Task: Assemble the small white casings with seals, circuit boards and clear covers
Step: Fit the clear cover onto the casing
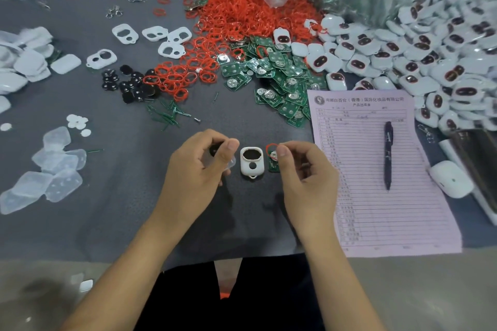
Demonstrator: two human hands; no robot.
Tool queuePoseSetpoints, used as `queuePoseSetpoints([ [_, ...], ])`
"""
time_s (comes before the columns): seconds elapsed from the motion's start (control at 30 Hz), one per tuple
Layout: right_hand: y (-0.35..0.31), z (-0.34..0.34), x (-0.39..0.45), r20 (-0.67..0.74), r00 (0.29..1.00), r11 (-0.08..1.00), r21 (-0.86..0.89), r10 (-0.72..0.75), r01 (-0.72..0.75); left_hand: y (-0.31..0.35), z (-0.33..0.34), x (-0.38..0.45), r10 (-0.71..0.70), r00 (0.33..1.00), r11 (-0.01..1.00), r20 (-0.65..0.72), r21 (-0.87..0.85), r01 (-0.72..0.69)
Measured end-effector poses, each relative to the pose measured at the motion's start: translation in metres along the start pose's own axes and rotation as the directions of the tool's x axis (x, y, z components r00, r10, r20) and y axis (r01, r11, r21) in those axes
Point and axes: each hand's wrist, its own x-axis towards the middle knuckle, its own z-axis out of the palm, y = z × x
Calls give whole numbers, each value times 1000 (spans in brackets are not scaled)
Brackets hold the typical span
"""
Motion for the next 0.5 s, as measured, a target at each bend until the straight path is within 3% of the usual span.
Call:
queuePoseSetpoints([
  [0.1,1,1,0,7,1000,1000,-23,-5,6,-1,-5,0,90,996,964,-7,250,-85],
  [0.2,3,0,0,13,1000,1000,-27,1,0,-1,-6,0,86,996,903,-10,424,-73],
  [0.5,0,-3,0,-47,998,998,47,46,-44,-2,-4,4,62,998,890,-18,454,-47],
])
